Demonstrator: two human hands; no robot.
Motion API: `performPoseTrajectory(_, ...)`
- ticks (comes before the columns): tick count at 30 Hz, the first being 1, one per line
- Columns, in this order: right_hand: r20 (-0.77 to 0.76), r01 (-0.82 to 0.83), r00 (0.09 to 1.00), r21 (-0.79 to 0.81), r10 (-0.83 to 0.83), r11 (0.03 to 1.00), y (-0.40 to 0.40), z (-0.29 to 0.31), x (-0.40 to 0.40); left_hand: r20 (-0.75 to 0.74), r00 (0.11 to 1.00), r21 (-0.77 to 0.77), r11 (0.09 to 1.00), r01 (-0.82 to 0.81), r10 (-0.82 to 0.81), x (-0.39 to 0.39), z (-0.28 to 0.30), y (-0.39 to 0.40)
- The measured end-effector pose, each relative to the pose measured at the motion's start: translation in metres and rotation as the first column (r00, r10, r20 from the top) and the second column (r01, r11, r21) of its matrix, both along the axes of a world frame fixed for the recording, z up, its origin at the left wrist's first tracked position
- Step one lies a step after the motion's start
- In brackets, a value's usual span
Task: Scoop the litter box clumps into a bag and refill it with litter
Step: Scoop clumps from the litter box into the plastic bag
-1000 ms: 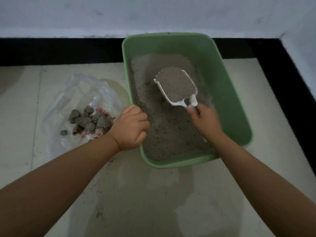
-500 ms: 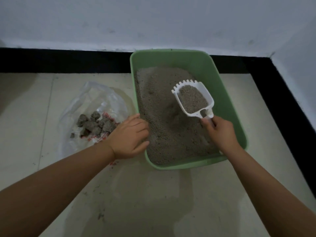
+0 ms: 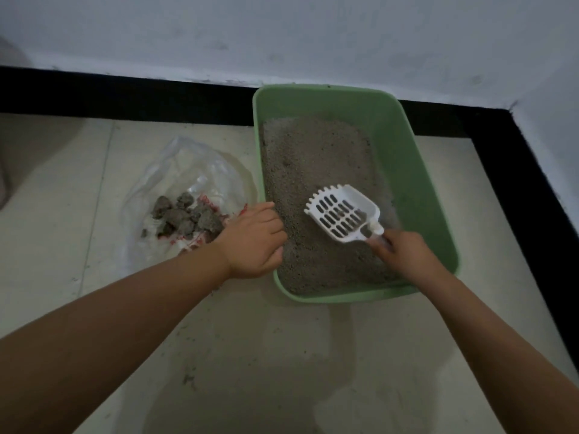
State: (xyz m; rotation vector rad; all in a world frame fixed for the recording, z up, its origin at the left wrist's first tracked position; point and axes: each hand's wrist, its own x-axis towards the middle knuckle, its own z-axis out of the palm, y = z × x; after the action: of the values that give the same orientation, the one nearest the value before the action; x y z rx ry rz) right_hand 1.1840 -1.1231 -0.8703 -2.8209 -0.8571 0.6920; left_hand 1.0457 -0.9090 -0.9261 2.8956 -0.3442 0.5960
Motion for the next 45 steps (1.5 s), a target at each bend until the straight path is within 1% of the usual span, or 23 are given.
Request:
performPoseTrajectory(3, -0.045, -0.025, 0.999, -0.099, 0.021, 0.995, 0.012, -0.001, -0.001, 0.028, 1.0, -0.03, 1.0, 0.008, -0.007, 0.001, -0.001, -0.002)
performPoseTrajectory(8, -0.069, -0.083, 0.995, -0.145, 0.074, 0.986, 0.058, 0.002, 0.003, 0.05, 0.998, -0.078, 0.996, 0.034, -0.03, 0.005, -0.006, 0.001)
performPoseTrajectory(11, -0.035, -0.099, 0.995, -0.15, 0.095, 0.984, 0.073, 0.013, 0.01, 0.097, 0.995, -0.134, 0.99, 0.044, -0.031, 0.006, -0.014, 0.001)
performPoseTrajectory(15, 0.009, -0.086, 0.996, -0.13, 0.088, 0.988, 0.043, 0.027, 0.015, 0.128, 0.992, -0.165, 0.985, 0.042, -0.021, 0.006, -0.019, 0.0)
performPoseTrajectory(19, -0.069, -0.059, 0.996, -0.154, 0.049, 0.986, 0.001, 0.017, 0.015, 0.137, 0.99, -0.193, 0.98, 0.055, -0.029, 0.006, -0.021, 0.0)
performPoseTrajectory(23, -0.071, -0.008, 0.997, -0.169, -0.004, 0.986, -0.016, 0.016, 0.021, 0.127, 0.991, -0.188, 0.98, 0.06, -0.036, 0.006, -0.019, 0.0)
performPoseTrajectory(29, -0.114, -0.109, 0.991, -0.367, 0.072, 0.924, -0.018, 0.033, 0.028, 0.117, 0.992, -0.197, 0.979, 0.06, -0.037, 0.006, -0.019, 0.0)
performPoseTrajectory(31, -0.122, -0.138, 0.988, -0.395, 0.097, 0.908, -0.014, 0.03, 0.025, 0.125, 0.991, -0.202, 0.977, 0.072, -0.047, 0.008, -0.018, 0.0)
performPoseTrajectory(37, -0.098, -0.147, 0.987, -0.264, 0.125, 0.953, 0.021, -0.002, 0.004, 0.126, 0.991, -0.181, 0.982, 0.055, -0.032, 0.007, -0.017, 0.0)
performPoseTrajectory(41, -0.134, -0.028, 0.991, -0.093, 0.016, 0.995, 0.055, -0.033, -0.013, 0.134, 0.99, -0.19, 0.98, 0.058, -0.033, 0.007, -0.02, 0.001)
performPoseTrajectory(45, -0.109, 0.07, 0.992, 0.03, -0.066, 0.997, 0.091, -0.053, -0.008, 0.144, 0.989, -0.206, 0.977, 0.05, -0.02, 0.007, -0.022, 0.0)
